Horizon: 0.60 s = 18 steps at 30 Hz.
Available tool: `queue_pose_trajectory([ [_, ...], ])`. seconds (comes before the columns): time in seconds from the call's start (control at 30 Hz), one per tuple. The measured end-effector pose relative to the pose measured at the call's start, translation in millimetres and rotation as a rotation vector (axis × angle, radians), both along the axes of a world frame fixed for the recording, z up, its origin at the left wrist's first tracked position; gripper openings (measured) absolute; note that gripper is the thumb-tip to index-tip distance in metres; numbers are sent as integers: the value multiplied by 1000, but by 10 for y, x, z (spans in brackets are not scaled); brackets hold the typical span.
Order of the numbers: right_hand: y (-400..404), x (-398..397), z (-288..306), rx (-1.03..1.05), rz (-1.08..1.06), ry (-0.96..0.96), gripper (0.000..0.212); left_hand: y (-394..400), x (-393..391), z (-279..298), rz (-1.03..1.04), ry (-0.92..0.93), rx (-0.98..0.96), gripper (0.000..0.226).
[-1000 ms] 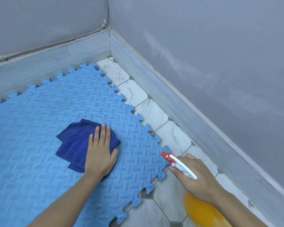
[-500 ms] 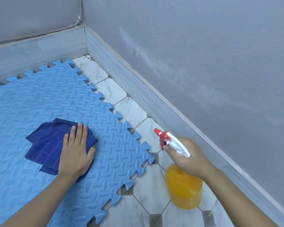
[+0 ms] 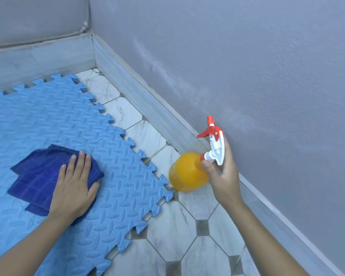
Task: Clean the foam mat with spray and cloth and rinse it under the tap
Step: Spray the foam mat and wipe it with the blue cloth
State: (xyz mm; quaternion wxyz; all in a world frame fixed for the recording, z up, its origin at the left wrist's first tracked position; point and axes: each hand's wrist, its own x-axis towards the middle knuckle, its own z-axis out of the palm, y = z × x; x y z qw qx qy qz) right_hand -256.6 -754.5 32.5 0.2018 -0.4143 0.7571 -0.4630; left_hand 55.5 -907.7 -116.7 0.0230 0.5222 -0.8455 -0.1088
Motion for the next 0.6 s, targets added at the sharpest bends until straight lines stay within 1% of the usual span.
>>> queue_pose_trajectory([
  [0.07, 7, 45, 99, -91, -40, 48, 94, 1, -3, 14, 3, -11, 10, 78],
  [0.13, -78, 82, 300, -151, -32, 205, 96, 1, -19, 23, 1, -17, 17, 78],
  [0.2, -248, 173, 590, -179, 38, 398, 95, -3, -41, 38, 0, -19, 24, 79],
  [0.23, -365, 255, 716, -193, 92, 463, 95, -6, -40, 39, -1, -13, 24, 79],
  [0.27, -489, 342, 798, -211, 151, 504, 94, -2, -42, 39, 0, -4, 21, 80],
  [0.33, -788, 587, 780, -239, 268, 527, 90, -8, -12, 31, 12, 17, 28, 81],
  [0.4, -1099, 860, 537, -210, 384, 522, 83, -28, -14, 58, 11, 40, 81, 83],
  [0.43, -1260, 1002, 339, -163, 444, 519, 79, -40, -1, 89, 0, 55, 119, 86],
  [0.53, -1645, 1263, -441, 116, 605, 577, 68, -44, 127, 166, -96, 66, 214, 97],
  [0.6, -1727, 1273, -967, 325, 678, 697, 62, 43, 261, 133, -139, 38, 157, 93],
])
